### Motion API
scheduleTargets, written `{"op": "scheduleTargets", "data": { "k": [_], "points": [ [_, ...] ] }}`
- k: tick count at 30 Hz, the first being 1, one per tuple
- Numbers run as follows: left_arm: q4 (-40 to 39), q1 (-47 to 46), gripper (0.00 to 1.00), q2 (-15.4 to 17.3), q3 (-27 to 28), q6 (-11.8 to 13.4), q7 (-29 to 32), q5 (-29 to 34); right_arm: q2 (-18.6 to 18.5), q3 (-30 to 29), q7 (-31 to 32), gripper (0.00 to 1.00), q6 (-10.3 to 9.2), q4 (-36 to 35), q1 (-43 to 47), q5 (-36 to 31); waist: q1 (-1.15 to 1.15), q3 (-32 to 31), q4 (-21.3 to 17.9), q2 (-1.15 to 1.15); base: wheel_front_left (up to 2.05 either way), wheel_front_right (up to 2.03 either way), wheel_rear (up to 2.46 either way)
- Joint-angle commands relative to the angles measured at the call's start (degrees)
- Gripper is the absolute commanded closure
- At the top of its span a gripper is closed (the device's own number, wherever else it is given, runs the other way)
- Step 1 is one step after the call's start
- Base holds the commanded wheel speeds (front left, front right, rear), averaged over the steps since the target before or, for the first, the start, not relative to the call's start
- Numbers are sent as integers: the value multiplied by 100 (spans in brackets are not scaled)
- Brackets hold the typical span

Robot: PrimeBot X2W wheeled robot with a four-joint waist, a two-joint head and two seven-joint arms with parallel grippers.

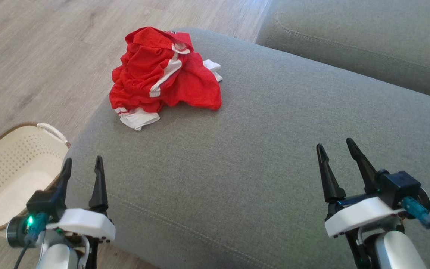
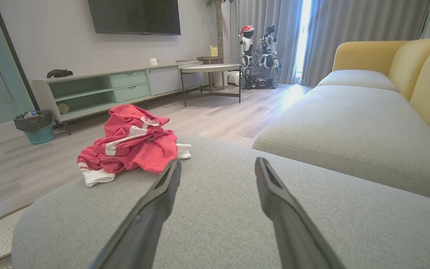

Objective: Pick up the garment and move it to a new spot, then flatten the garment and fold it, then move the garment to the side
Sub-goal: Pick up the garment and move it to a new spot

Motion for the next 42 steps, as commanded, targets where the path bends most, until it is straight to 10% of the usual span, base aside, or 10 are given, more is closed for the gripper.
{"op": "scheduleTargets", "data": {
  "k": [1, 21, 39, 40, 41, 42],
  "points": [
    [-201, -277, 0, 32, 219, -12, -71, 57, -20, 93, 15, 0, -4, -241, -116, -6, 0, 8, -10, 0, 0, 0, 0],
    [-12, -2135, 0, 139, 784, -250, -71, -308, -159, 119, 592, 0, -4, -967, -860, -449, 0, 1641, -941, 0, 0, 0, 0],
    [4049, -5036, 0, 1403, 1099, -415, 520, -596, -263, 352, 610, 0, -4, -1127, -1461, -444, 0, 2893, -1863, 0, 0, 0, 0],
    [4169, -5113, 15, 1441, 1089, -434, 513, -597, -260, 345, 601, 0, -4, -1119, -1462, -448, 0, 2910, -1865, 0, 0, 0, 0],
    [4246, -5182, 75, 1476, 1075, -450, 443, -590, -252, 335, 597, 0, -4, -1109, -1460, -439, 0, 2919, -1862, 0, 0, 0, 0],
    [4317, -5233, 100, 1496, 1067, -464, 376, -591, -242, 322, 590, 0, -4, -1100, -1459, -424, 0, 2918, -1855, 0, 0, 0, 0]
  ]
}}
